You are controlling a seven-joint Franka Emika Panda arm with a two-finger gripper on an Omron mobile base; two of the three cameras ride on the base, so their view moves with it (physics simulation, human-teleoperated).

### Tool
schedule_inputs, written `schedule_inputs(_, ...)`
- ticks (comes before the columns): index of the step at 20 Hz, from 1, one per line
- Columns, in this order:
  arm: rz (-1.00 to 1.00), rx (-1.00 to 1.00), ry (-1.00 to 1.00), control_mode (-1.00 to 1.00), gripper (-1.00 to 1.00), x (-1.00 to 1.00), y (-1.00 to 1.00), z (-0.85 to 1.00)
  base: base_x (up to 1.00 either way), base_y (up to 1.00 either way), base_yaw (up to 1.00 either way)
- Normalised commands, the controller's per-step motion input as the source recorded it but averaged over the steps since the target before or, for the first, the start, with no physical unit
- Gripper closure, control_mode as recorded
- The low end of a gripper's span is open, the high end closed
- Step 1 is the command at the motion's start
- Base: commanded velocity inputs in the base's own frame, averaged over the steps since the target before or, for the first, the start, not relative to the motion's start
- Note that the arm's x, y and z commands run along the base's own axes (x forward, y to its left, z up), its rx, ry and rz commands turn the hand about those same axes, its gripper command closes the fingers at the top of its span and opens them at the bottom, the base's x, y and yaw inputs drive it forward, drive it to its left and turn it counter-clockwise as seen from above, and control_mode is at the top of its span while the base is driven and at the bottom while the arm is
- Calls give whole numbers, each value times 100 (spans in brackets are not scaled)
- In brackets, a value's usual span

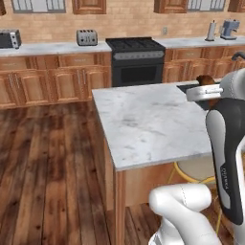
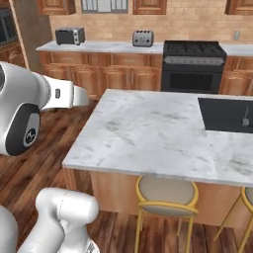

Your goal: Open the fridge, remove the peach, lime, and chicken drumstick, and place them on any counter.

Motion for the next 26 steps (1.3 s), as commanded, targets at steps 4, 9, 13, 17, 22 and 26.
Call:
schedule_inputs(4, 0, 0, 0, 100, 100, 0, 0, 0, 40, -86, -16)
schedule_inputs(9, 0, 0, 0, 100, 100, 0, 0, 0, 24, -3, -5)
schedule_inputs(13, 0, 0, 0, 100, 100, 0, 0, 0, 54, 5, -1)
schedule_inputs(17, 0, 0, 0, 100, 100, 0, 0, 0, 89, 14, 0)
schedule_inputs(22, 0, 0, 0, 100, 100, 0, 0, 0, 22, 0, 0)
schedule_inputs(26, 0, -3, 15, -100, 100, 35, 4, -28, 0, 0, 0)
